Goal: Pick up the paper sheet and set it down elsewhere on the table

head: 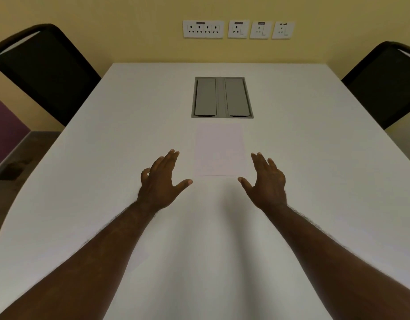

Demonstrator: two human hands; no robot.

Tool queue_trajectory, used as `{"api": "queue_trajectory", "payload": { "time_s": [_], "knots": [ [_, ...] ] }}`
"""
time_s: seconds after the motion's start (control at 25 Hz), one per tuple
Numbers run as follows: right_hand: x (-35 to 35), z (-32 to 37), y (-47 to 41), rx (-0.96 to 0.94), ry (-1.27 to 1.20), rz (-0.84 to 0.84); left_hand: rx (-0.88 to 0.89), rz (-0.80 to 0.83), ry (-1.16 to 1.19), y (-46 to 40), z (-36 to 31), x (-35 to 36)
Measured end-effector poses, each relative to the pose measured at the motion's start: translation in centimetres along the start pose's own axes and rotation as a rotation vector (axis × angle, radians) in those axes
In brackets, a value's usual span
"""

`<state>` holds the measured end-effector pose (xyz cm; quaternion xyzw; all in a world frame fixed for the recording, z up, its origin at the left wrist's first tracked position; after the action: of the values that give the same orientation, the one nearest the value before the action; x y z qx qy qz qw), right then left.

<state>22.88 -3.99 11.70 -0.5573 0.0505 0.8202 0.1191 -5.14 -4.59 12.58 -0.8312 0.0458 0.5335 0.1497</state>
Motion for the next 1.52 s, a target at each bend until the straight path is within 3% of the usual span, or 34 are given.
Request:
{"api": "queue_trajectory", "payload": {
  "time_s": [0.6,0.84,1.04,1.2,1.52],
  "knots": [
    [12.0,-4.0,-14.1,0.114,-0.073,0.123,0.01,0.132,0.045,-13.5,5.1,14.7],
    [14.8,-2.9,-18.2,0.122,-0.082,0.192,-0.063,0.159,0.107,-17.2,7.3,18.3],
    [15.1,-2.2,-19.6,0.368,-0.183,0.194,-0.058,0.158,0.029,-17.7,7.5,19.4],
    [14.3,-3.1,-20.6,0.522,-0.342,0.122,-0.094,0.157,0.025,-17.5,7.8,19.4],
    [12.7,-3.8,-21.1,0.409,-0.387,-0.064,-0.116,0.177,0.034,-17.2,7.6,19.6]
  ]
}}
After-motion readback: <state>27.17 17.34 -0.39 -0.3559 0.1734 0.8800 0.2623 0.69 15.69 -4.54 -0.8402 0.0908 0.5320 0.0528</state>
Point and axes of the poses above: each hand's wrist, its own y-axis away from the middle knuckle, its own x-axis out of the palm, z = x × y, the point moved 10 cm from there along -y, towards the middle knuckle, and after that the axes turned 13 degrees about x, right-handed, at the moved point
